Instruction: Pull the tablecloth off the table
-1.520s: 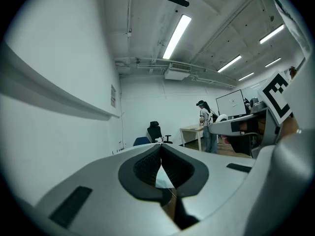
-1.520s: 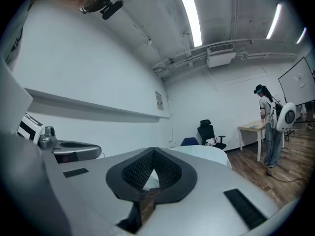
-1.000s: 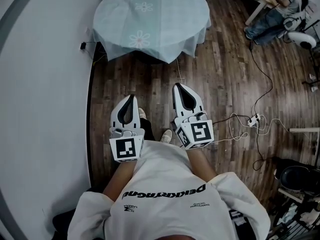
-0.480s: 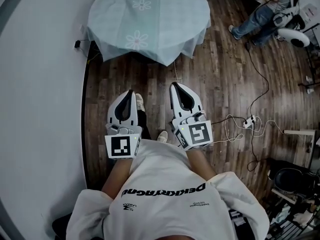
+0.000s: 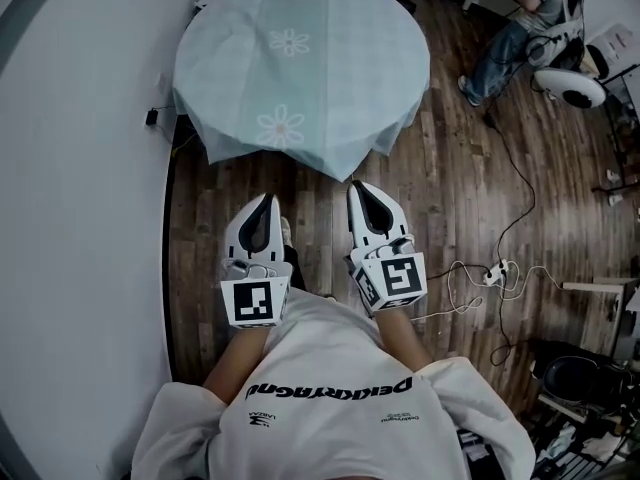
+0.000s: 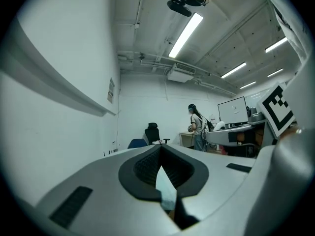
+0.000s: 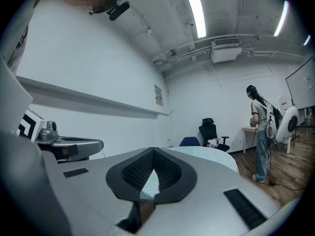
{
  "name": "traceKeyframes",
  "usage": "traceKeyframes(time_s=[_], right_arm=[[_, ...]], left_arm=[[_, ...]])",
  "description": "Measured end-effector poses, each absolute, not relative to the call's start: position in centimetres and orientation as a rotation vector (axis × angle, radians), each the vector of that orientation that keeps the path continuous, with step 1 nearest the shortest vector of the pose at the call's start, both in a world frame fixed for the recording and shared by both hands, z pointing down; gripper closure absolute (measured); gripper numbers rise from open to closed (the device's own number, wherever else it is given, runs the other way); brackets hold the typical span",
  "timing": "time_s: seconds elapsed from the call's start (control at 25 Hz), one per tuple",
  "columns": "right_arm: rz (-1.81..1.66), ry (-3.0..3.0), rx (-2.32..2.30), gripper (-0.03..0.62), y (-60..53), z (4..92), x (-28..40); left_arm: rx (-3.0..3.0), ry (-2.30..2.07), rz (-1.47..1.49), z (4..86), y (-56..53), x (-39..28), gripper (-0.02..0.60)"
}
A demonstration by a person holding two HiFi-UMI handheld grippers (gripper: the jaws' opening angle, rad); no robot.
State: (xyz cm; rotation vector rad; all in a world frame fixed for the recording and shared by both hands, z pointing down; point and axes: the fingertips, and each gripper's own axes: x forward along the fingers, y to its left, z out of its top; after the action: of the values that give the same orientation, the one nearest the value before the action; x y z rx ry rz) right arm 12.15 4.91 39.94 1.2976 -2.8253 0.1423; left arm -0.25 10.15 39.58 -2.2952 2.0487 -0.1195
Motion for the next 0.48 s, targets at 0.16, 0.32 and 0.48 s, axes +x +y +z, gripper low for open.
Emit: traceKeyframes(time_s=[0.16,0.32,0.48], right_arm=[[0.189,-2.816,1.327,0.562,-0.9,39.0,8.5],[0.201,-2.781,1.373,0.562,-7.3,37.8,4.7],[0.268,-2.741,1.426,0.562,-13.0,37.9,1.3]], left_arm=[[-2.306,2.046,-0.137,38.1,3.8,-4.3,0.566],[-2.327,2.05,-0.143,37.0,-2.9,-8.9,0.566],[-2.346,2.015,-0.17,37.0,-9.0,-13.2,0.566]])
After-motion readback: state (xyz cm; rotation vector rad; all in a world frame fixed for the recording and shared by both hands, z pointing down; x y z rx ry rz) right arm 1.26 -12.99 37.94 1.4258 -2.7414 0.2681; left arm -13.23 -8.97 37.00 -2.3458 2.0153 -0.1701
